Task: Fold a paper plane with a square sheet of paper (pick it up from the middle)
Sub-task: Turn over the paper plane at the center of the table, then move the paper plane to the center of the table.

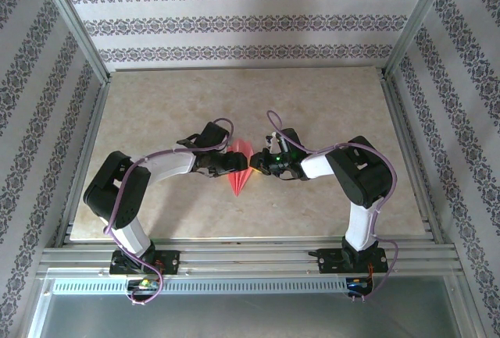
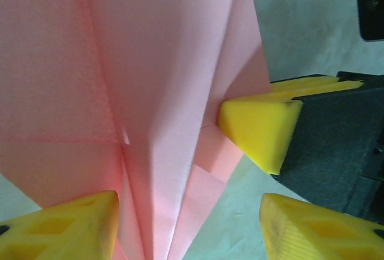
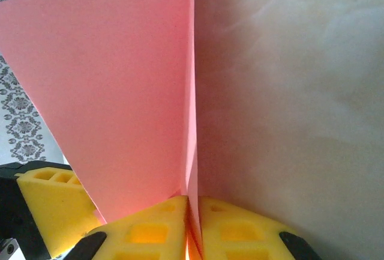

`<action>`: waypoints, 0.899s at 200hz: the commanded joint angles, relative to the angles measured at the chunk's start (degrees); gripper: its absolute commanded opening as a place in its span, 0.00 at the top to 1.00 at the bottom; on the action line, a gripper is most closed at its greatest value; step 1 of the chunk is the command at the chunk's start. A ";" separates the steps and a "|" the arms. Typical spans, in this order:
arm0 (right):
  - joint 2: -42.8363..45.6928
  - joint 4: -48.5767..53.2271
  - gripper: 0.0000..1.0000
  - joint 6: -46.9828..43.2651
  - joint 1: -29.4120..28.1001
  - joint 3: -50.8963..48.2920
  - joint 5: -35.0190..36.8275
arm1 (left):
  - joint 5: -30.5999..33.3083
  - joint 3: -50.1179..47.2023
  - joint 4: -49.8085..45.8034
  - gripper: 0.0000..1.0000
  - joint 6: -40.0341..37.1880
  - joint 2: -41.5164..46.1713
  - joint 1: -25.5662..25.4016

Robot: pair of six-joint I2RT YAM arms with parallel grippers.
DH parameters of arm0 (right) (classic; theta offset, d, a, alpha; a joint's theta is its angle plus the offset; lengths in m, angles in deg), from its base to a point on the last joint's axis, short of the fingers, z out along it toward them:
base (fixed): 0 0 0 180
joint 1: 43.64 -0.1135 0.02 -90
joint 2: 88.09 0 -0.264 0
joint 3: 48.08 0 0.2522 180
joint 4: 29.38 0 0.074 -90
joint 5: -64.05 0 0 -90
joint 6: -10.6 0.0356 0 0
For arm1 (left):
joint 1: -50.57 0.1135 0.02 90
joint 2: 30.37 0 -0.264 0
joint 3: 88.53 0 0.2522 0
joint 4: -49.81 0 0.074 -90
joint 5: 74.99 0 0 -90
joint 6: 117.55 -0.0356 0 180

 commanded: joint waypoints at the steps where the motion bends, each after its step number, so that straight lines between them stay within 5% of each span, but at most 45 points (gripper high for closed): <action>1: 0.91 0.12 0.87 -0.79 0.54 0.53 0.37 | 5.20 3.42 -7.34 0.35 -1.93 -0.87 -3.76; 81: 0.98 0.12 0.87 -0.33 0.58 0.61 0.33 | 13.69 8.09 -12.70 0.47 -1.56 -5.49 -6.57; 180: 0.69 0.40 0.88 -0.06 0.58 0.93 0.37 | 16.49 9.34 -13.12 0.59 -1.25 -5.00 -6.83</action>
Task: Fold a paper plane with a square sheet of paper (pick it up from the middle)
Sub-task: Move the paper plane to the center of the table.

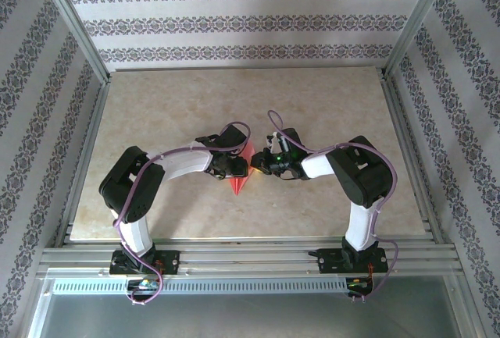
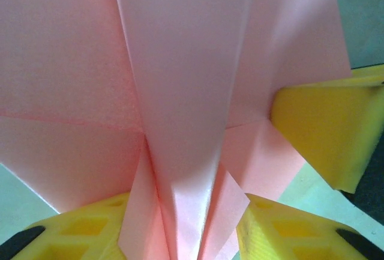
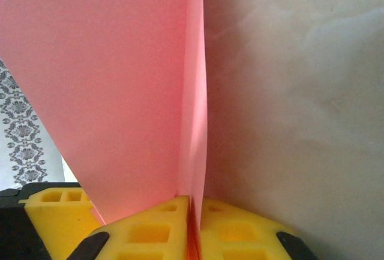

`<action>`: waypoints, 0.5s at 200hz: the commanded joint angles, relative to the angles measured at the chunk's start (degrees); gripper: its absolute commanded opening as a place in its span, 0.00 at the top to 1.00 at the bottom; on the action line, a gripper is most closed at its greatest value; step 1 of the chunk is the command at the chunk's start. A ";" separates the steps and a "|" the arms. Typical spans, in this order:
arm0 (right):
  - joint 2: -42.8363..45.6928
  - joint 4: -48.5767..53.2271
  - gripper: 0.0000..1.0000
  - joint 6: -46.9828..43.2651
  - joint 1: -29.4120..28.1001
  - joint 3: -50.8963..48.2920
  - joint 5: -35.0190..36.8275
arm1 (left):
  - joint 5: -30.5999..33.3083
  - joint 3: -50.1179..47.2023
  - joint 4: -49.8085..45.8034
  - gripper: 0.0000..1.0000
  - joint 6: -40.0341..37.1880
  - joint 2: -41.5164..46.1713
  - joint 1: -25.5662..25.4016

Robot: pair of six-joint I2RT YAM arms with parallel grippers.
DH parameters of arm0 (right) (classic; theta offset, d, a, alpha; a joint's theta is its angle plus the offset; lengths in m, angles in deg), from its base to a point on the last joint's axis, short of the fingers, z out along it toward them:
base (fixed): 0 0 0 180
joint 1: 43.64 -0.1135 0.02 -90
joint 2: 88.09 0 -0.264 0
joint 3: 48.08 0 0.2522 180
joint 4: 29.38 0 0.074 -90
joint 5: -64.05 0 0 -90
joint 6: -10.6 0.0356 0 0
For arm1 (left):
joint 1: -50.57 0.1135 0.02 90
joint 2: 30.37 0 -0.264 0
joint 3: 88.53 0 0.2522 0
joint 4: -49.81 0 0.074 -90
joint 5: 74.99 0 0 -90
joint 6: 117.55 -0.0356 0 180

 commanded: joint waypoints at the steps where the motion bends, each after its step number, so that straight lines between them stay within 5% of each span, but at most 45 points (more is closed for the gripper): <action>1: 0.69 0.00 0.88 -0.17 0.23 0.93 0.17 | 3.01 1.46 -2.70 0.59 -0.11 0.90 -0.69; 100: 0.60 0.21 0.88 -0.22 0.15 0.95 0.00 | 2.37 3.16 -3.58 0.71 -0.82 -1.56 -0.93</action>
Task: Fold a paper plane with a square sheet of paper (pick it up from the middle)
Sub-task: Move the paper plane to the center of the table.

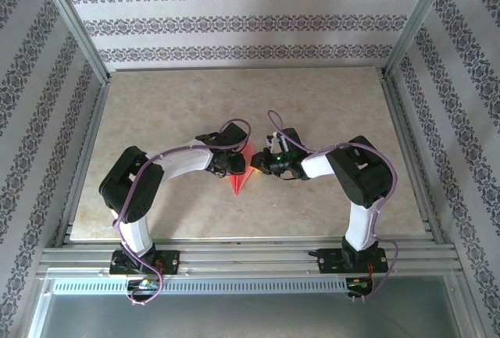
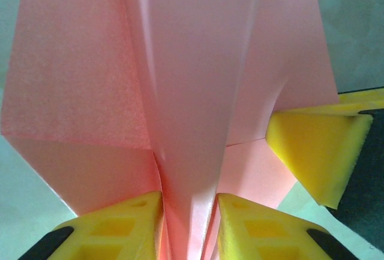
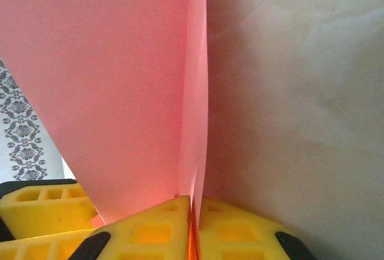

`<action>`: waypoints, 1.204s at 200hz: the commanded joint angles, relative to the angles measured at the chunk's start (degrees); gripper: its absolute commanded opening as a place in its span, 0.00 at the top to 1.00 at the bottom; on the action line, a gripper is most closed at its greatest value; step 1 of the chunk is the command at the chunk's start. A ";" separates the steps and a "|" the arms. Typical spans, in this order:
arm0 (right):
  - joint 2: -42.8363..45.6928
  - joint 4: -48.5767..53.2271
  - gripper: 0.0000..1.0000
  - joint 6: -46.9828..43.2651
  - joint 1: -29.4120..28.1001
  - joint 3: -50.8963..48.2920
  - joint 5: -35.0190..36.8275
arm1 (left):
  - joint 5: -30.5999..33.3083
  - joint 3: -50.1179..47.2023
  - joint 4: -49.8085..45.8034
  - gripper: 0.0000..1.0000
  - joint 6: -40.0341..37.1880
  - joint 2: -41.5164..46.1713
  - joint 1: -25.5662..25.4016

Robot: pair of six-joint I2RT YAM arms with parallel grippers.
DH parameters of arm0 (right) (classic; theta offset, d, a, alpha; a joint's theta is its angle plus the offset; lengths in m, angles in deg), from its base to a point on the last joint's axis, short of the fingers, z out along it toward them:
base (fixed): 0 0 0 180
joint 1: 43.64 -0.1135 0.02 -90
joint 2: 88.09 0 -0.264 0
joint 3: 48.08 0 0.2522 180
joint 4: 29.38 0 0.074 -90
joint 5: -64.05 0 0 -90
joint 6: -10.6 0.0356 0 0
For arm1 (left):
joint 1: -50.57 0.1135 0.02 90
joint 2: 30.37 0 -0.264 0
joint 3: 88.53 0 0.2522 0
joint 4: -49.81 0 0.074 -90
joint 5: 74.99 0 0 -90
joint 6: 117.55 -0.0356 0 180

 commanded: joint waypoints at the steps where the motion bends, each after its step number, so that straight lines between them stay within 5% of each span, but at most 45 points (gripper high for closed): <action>1: 0.65 0.16 0.88 -0.20 0.15 0.91 0.00 | -0.04 1.74 -2.58 0.71 -0.77 -1.53 -0.94; 90: 1.08 0.14 0.87 -0.01 0.28 0.73 0.04 | 0.67 2.65 -3.36 0.79 -0.66 -2.17 -1.22; 151: 8.33 3.17 0.63 -1.88 2.69 -1.58 3.48 | 3.74 2.49 -6.95 0.89 -2.26 0.24 -0.79; 241: 20.23 12.68 0.46 -7.46 6.03 -5.77 15.44 | 6.46 6.91 -13.91 0.84 -6.59 -2.30 0.27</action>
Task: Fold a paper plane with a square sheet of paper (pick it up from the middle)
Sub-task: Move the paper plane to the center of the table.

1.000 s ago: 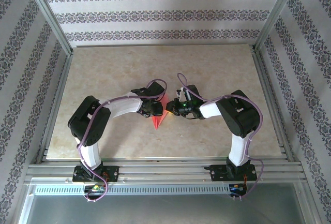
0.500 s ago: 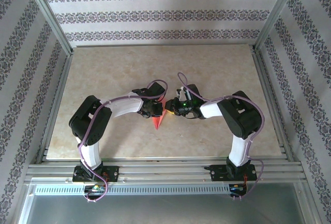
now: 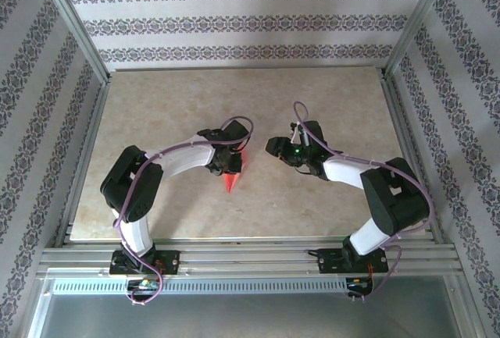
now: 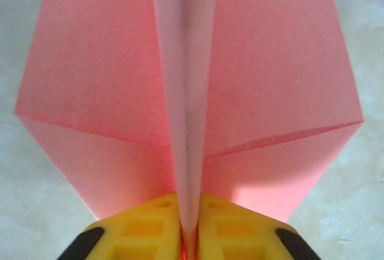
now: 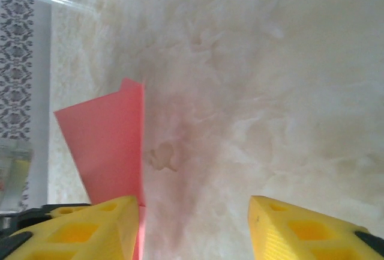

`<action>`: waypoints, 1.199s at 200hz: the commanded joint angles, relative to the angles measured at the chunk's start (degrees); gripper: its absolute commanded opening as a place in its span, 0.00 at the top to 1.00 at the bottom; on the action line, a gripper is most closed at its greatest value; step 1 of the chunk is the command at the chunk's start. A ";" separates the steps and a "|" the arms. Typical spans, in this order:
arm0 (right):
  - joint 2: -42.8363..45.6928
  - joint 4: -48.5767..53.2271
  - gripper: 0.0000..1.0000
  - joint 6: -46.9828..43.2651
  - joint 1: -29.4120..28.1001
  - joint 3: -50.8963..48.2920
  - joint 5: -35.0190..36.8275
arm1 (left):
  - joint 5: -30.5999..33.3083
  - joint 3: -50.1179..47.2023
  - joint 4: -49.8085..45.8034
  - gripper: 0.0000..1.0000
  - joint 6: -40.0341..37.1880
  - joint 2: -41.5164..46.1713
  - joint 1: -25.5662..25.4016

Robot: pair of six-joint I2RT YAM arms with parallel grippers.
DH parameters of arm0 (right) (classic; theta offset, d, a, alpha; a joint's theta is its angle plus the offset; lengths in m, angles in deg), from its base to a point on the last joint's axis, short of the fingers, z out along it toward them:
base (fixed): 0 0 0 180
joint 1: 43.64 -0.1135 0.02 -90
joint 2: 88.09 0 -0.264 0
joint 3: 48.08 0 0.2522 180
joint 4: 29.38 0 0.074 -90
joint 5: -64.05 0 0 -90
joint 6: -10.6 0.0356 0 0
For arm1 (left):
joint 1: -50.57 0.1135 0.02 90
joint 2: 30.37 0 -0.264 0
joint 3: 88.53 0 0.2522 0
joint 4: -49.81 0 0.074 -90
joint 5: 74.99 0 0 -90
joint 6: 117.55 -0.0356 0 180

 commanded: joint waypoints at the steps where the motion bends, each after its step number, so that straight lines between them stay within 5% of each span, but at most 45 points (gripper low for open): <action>1: 2.25 3.25 0.46 -2.56 0.02 -1.03 4.37 | 0.62 1.92 -3.82 0.84 -1.63 -1.75 0.58; 240: 1.84 3.50 0.50 -2.00 0.29 -1.12 4.04 | 3.08 6.12 -6.99 0.82 1.47 -9.57 -2.32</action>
